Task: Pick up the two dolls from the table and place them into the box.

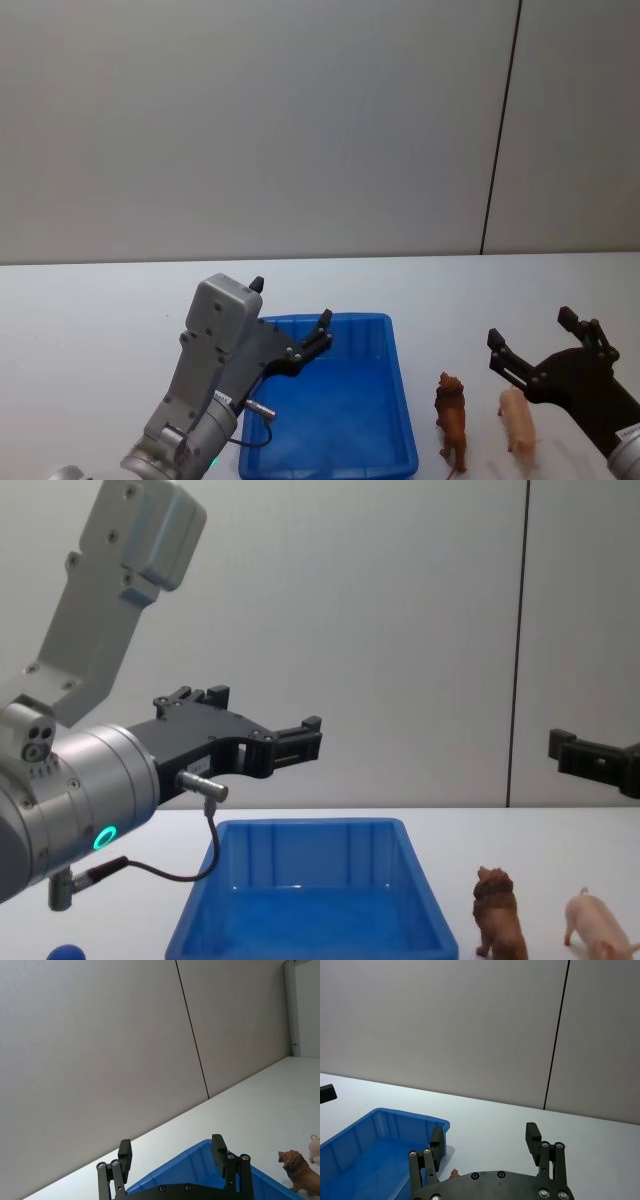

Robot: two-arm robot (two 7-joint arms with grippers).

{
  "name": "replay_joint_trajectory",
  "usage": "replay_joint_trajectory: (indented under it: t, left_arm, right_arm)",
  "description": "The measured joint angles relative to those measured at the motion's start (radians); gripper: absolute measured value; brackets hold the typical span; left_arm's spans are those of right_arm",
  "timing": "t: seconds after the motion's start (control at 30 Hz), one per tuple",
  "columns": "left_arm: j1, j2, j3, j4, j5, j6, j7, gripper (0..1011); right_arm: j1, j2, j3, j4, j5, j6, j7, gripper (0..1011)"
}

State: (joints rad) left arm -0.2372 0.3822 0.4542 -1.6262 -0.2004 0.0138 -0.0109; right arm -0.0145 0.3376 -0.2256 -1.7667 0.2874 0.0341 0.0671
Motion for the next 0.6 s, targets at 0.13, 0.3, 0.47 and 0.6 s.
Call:
replay_joint_trajectory:
  t: [0.13, 0.3, 0.47, 0.6]
  left_arm:
    - [0.0, 0.0, 0.0, 0.0, 0.0, 0.0, 0.0, 1003]
    - [0.0, 0.0, 0.0, 0.0, 0.0, 0.0, 0.0, 1003]
    - [0.0, 0.0, 0.0, 0.0, 0.0, 0.0, 0.0, 1003]
    - [0.0, 0.0, 0.0, 0.0, 0.0, 0.0, 0.0, 1003]
  right_arm:
    - [0.001, 0.003, 0.003, 0.002, 0.003, 0.0, 0.004, 1001]
    - [0.002, 0.015, 0.014, 0.008, 0.018, 0.01, 0.021, 1001]
    - [0.003, 0.032, 0.028, 0.022, 0.037, 0.039, 0.044, 1001]
    - [0.004, 0.045, 0.038, 0.039, 0.05, 0.067, 0.064, 1001]
